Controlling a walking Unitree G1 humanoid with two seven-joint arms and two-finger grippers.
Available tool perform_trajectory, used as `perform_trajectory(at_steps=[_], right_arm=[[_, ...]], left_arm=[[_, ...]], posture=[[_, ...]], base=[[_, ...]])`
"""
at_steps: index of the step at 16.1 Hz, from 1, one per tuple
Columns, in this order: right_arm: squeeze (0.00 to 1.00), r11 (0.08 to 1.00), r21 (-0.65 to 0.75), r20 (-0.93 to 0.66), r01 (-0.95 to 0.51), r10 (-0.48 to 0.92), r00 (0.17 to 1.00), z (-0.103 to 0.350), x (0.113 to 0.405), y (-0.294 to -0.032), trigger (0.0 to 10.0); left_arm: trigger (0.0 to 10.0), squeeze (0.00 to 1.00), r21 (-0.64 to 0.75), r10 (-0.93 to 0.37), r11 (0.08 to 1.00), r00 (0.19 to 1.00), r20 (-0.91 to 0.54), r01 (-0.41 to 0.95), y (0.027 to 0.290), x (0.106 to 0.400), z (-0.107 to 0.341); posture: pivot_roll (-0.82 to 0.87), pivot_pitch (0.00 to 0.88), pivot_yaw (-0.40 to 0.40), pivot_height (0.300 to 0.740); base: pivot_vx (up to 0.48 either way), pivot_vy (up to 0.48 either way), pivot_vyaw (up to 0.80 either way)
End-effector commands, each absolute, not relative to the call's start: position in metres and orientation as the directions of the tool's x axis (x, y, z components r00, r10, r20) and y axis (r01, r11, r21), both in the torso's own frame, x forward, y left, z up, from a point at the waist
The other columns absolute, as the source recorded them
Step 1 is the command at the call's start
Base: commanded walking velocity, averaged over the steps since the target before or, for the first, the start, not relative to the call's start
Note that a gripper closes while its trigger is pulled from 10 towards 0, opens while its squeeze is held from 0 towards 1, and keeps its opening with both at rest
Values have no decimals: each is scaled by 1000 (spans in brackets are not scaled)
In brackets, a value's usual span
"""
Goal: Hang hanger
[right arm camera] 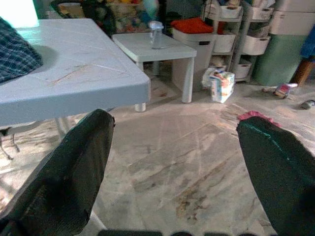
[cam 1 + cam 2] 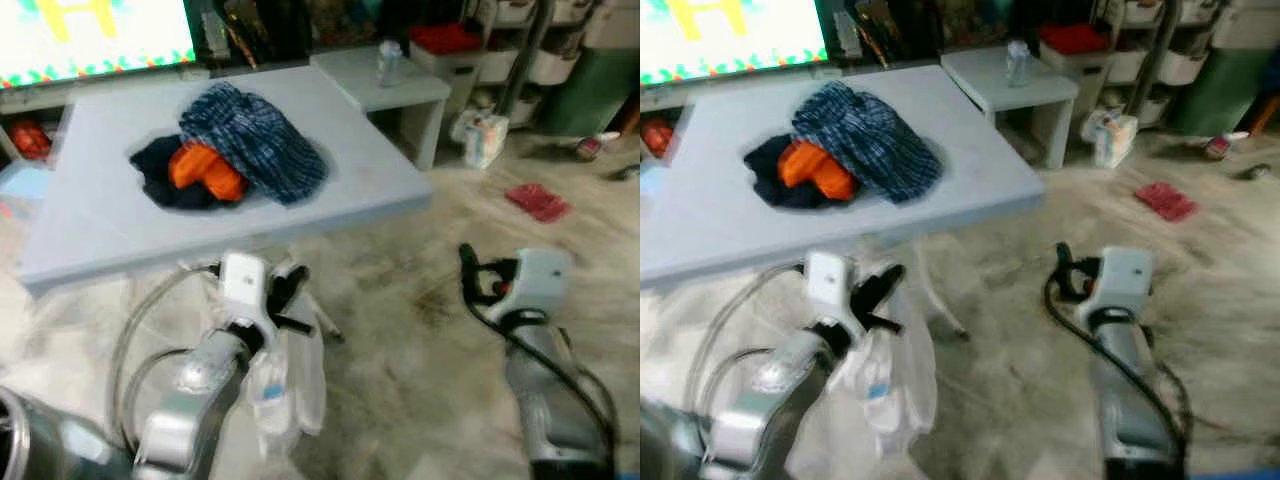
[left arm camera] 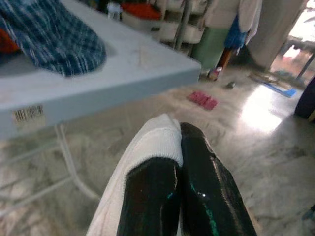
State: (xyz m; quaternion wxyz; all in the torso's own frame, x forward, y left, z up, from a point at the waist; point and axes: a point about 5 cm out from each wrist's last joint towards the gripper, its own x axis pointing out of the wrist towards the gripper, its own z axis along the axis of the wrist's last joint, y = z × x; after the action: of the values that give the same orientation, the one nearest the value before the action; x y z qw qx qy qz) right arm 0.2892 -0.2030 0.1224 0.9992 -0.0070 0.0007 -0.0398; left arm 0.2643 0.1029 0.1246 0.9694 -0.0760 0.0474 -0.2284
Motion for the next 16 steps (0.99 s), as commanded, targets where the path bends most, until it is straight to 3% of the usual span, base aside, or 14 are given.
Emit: perform_trajectory(at_steps=[1, 6, 16], right_arm=[[0, 996, -22, 10, 90, -90, 996, 126, 289, -205, 10000], [0, 995, -20, 15, 93, -92, 996, 125, 292, -205, 10000], [0, 994, -32, 14, 103, -102, 995, 124, 291, -210, 10000]], left_arm=[[10000, 0, -169, -460, 877, 888, -27, 449, 101, 266, 131], [10000, 0, -163, -456, 880, 889, -26, 447, 102, 268, 132], [10000, 0, -199, -424, 889, 905, -24, 411, 100, 272, 131]], posture=[[1, 60, -6, 740], [6, 47, 2, 740], [-6, 46, -3, 740]], base=[[0, -326, 0], [0, -271, 0], [0, 0, 0]])
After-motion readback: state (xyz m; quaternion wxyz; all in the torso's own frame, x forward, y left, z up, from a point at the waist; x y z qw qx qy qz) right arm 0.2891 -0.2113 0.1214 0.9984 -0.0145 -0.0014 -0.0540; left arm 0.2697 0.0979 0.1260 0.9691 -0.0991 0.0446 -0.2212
